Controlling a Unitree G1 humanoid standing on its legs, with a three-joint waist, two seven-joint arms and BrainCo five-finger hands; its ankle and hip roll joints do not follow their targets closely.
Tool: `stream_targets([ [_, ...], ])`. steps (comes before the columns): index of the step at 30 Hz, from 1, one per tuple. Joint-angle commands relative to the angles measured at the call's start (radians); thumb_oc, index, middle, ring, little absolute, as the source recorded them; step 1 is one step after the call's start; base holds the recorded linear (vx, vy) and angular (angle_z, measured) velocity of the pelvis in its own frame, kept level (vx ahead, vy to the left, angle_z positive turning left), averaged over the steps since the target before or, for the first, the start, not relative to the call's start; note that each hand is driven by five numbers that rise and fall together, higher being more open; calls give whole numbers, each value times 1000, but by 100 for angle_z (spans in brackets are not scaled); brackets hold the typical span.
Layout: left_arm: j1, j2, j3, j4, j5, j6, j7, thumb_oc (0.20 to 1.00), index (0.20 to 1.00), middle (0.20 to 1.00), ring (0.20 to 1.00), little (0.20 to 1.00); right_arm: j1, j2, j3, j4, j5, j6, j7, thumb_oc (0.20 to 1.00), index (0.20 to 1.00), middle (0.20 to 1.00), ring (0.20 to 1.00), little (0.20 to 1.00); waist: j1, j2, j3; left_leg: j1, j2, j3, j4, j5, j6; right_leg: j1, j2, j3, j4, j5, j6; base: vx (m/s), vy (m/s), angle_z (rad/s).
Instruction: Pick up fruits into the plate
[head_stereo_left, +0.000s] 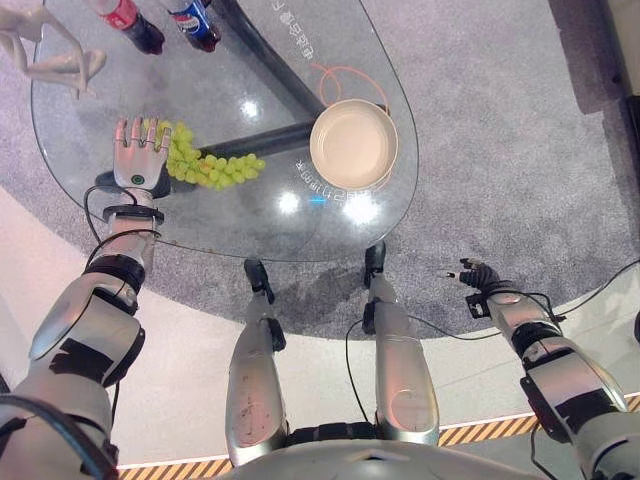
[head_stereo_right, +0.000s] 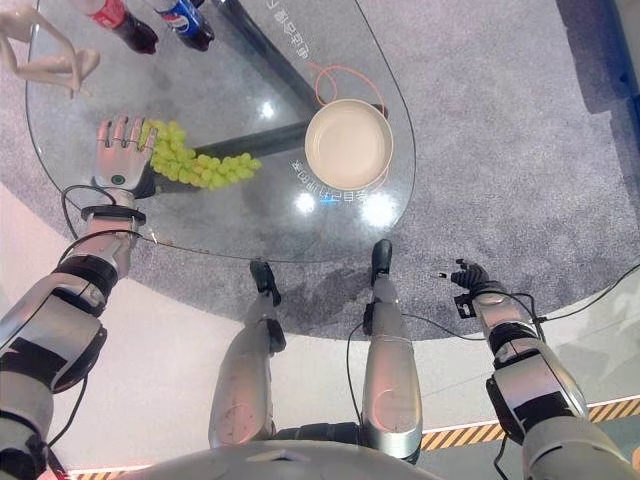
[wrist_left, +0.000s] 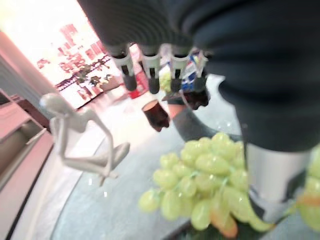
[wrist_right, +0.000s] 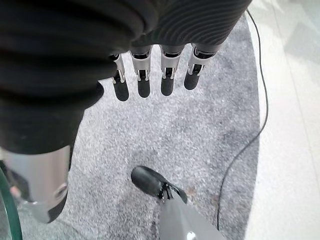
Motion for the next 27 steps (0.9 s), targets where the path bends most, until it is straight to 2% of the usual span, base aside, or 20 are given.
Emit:
stream_targets([
  [1, -42, 83, 58, 33, -20, 27, 72, 1000, 1000, 1000, 1000, 1000, 17, -38, -28, -15, 38, -11, -14, 1000, 1000, 1000, 1000, 1000, 7, -40, -1, -122, -76, -24, 99, -51, 10, -78, 83, -23, 123, -89, -42, 0, 0, 0],
  [7, -43, 84, 57, 35, -8, 2, 109, 1000, 1000, 1000, 1000, 1000, 22, -46, -29, -13, 30, -17, -16, 1000, 1000, 1000, 1000, 1000, -4, -36, -1, -181, -79, -15, 158, -73, 10, -133, 81, -16, 162, -101, -48, -2, 12, 0],
  [12, -55, 81, 62, 7, -31, -11, 195, 1000, 1000, 1000, 1000, 1000, 37, -49, -29, -11, 33, -39, -21, 1000, 1000, 1000, 1000, 1000, -13, -36, -1, -258, -82, -9, 268, -119, 22, -199, 76, -12, 239, -126, -59, -3, 7, 0],
  [18, -94, 93, 62, -25, -44, -43, 275, 1000, 1000, 1000, 1000, 1000, 66, -43, -28, -14, 30, -57, -23, 1000, 1000, 1000, 1000, 1000, -21, -40, -1, -313, -80, -18, 339, -154, 32, -249, 72, 6, 284, -138, -58, 19, 15, 4],
  [27, -192, 114, 22, -3, -35, -39, 249, 1000, 1000, 1000, 1000, 1000, 84, -35, -13, -43, 32, -82, -28, 1000, 1000, 1000, 1000, 1000, -48, -53, -1, -336, -79, -8, 366, -173, 36, -272, 70, 20, 274, -119, -52, 10, 17, -1],
])
